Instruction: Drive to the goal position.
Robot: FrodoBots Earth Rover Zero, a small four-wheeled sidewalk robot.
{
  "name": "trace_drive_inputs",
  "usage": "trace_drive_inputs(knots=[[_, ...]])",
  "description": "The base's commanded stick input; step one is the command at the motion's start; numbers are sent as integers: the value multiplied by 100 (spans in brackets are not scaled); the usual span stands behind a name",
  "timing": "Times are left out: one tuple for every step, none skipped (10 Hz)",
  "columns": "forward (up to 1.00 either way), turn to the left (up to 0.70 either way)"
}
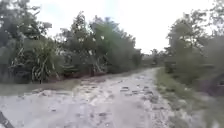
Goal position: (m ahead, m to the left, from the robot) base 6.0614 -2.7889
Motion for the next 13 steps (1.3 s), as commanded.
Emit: trace_drive_inputs(knots=[[100, 0], [100, 0], [100, 0], [100, -4], [100, -23], [100, -27], [100, -27], [100, -27], [100, -27], [100, -27], [100, -27], [100, -27], [100, -27]])
